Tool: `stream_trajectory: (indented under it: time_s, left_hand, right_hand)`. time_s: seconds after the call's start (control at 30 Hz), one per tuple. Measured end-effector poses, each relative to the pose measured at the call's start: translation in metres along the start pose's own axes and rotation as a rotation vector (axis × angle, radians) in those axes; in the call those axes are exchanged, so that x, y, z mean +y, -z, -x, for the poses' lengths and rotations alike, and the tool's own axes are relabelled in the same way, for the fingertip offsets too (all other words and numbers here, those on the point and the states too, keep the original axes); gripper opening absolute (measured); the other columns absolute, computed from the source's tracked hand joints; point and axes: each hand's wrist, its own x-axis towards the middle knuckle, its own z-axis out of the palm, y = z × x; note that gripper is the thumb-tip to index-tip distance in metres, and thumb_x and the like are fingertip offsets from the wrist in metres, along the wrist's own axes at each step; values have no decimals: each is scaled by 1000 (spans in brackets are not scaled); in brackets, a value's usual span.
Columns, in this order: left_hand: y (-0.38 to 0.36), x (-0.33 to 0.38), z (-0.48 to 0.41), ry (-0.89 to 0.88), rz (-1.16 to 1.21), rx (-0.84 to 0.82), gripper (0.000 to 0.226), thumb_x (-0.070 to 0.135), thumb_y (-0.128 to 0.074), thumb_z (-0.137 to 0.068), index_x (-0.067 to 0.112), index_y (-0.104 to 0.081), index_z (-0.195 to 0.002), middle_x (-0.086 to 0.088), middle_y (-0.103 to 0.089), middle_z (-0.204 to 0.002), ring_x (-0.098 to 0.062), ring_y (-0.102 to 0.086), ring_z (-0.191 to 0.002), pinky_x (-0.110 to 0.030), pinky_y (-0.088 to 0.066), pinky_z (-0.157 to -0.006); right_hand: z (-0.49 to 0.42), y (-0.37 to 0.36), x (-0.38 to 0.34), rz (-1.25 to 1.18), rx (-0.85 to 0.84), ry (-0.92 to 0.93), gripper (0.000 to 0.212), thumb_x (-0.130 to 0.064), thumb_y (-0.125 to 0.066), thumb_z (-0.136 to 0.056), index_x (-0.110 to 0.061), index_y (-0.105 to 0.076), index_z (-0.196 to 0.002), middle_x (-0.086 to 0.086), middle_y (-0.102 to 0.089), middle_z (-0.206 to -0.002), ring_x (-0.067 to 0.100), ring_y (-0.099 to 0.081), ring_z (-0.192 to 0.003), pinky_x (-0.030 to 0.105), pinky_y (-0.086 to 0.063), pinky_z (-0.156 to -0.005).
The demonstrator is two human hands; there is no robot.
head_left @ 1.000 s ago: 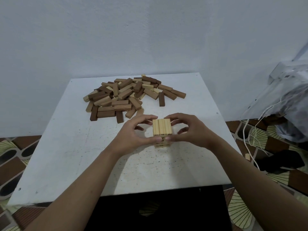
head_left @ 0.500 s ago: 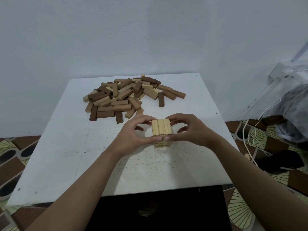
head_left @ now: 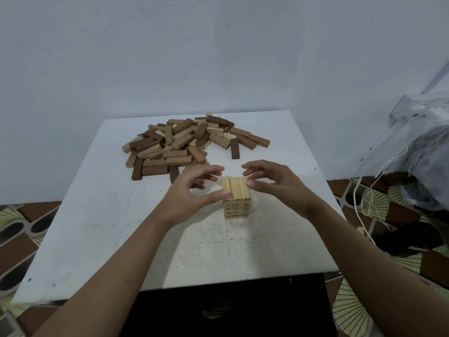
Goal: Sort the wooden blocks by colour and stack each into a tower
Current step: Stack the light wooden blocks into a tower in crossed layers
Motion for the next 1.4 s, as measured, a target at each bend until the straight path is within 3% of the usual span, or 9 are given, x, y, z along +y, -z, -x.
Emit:
stream_trajectory:
  time_s: [0.23,0.47,0.6,0.77,1.0,1.1,1.2,1.3,1.4]
  left_hand:
    - [19,16,-2,37,-16,97,27,36,-55,-103,24,-74,-116,11,-73,-114,-11,-66,-110,-45,-53,-101]
    - [45,16,-5,18,-85,178,22,14,-58,-103,27,-74,-111,13,-73,-110,-9,-67,-106,-41,-54,-94]
    - [66,13,-14,80,-92,188,20,13,-57,-103,22,-73,-111,11,-75,-111,-3,-67,-109,-31,-53,-96]
    - [85,4,-34,95,-232,249,16,13,-59,-102,21,-72,-109,17,-70,-107,11,-62,-99,-1,-42,-75]
    - [104,-45,-64,48,-590,224,29,16,-61,-99,25,-64,-126,1,-62,-129,-22,-53,-124,-29,-37,-96]
    - [105,-65,-61,112,-756,37,51,45,-40,-107,35,-37,-156,9,-34,-162,-20,-19,-153,-35,-16,-111]
    - [105,-87,-52,77,-956,-86,64,64,-14,-99,46,-6,-161,14,-19,-168,-14,3,-157,-53,-14,-114]
    - [109,-89,-54,40,-961,7,55,60,-24,-101,49,-21,-156,10,-40,-156,-18,-18,-155,-54,-23,-106]
    - [110,-82,-67,-29,-947,83,52,63,-29,-99,49,-32,-149,6,-42,-144,-20,-33,-144,-51,-27,-101]
  right_hand:
    - [-7,-6,-22,-38,98,17,24,-38,-51,-102,-26,-71,-109,-13,-71,-108,8,-64,-105,39,-53,-94]
    - [-28,-11,-40,48,173,32,28,-25,-46,-105,-19,-73,-104,-8,-72,-98,3,-64,-92,8,-44,-71]
    - [-50,-10,-46,121,137,16,22,-28,-53,-101,-19,-73,-96,-5,-72,-99,11,-65,-92,22,-51,-78]
    - [-81,-16,-48,295,80,6,18,-25,-57,-99,-15,-72,-100,-2,-70,-99,14,-62,-94,33,-50,-86]
    - [-127,-34,-33,586,-62,118,19,-30,-60,-97,-23,-64,-115,-12,-63,-98,9,-58,-95,28,-46,-82]
    - [-143,-42,-36,718,-116,202,28,-31,-57,-98,-23,-60,-124,-6,-62,-119,15,-54,-112,34,-44,-97]
    - [-160,-50,-43,896,-164,348,38,-29,-54,-99,-22,-56,-137,1,-54,-139,22,-44,-131,33,-33,-111]
    - [-178,-56,-44,1056,-186,403,46,-35,-44,-103,-22,-45,-148,3,-31,-160,26,-20,-150,38,-19,-120]
    - [-197,-57,-37,1118,-251,282,52,-45,-35,-105,-27,-32,-154,-2,-13,-167,23,-4,-154,54,-27,-118]
